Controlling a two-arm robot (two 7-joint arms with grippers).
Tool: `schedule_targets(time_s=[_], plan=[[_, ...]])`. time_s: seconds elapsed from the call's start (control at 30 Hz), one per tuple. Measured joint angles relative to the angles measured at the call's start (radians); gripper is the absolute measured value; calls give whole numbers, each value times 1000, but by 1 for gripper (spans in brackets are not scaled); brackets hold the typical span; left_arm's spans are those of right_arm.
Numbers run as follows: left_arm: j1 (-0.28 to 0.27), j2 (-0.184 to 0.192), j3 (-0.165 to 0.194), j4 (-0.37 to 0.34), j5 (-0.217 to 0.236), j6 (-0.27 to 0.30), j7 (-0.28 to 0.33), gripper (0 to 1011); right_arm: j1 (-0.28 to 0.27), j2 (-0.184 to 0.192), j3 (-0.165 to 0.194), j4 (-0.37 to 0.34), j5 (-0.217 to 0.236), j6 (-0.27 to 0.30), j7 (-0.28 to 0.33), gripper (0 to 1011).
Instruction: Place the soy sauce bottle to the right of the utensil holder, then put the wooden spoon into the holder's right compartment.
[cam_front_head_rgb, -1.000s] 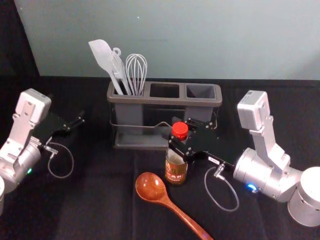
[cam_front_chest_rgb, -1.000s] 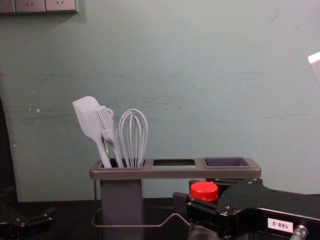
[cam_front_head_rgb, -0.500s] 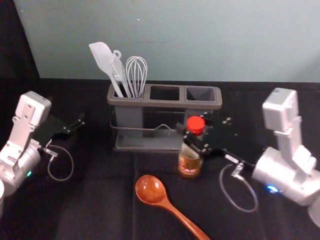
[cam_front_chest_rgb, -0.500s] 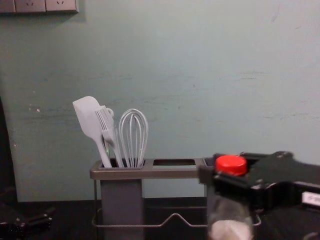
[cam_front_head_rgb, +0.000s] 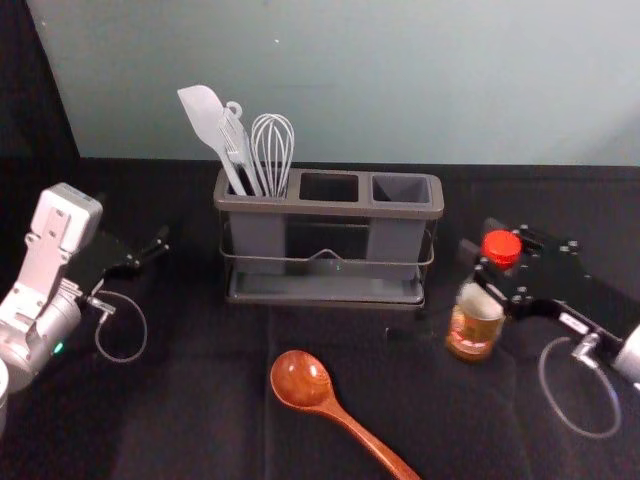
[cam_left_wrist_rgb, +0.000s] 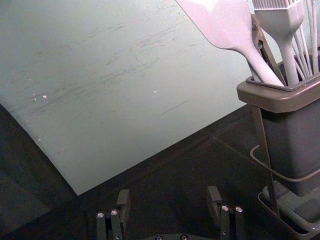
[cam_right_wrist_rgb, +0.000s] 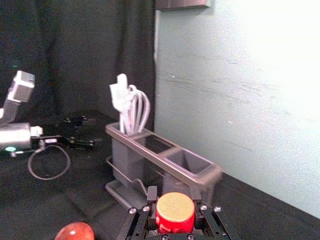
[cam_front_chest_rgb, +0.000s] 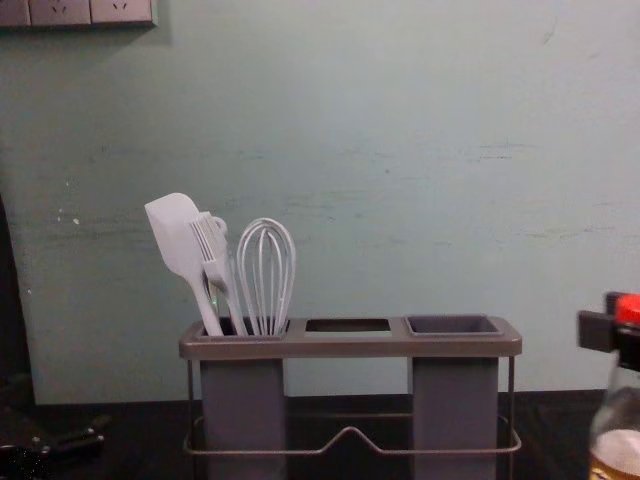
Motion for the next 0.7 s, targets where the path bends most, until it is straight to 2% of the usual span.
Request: schedule_targets(time_s=[0.17, 0.3, 0.43, 0.7], plan=[[0, 0, 0, 0, 0, 0, 0, 1005, -27, 7, 41, 10, 11, -6, -8, 386], [0, 0, 0, 0, 0, 0, 0, 1005, -10, -5, 51, 46, 13, -10, -9, 386], [0, 0, 0, 0, 0, 0, 0, 1005, 38, -30, 48, 103, 22, -9, -8, 386], [0, 0, 0, 0, 0, 0, 0, 1005, 156, -83, 7, 238, 22, -16, 5, 386]])
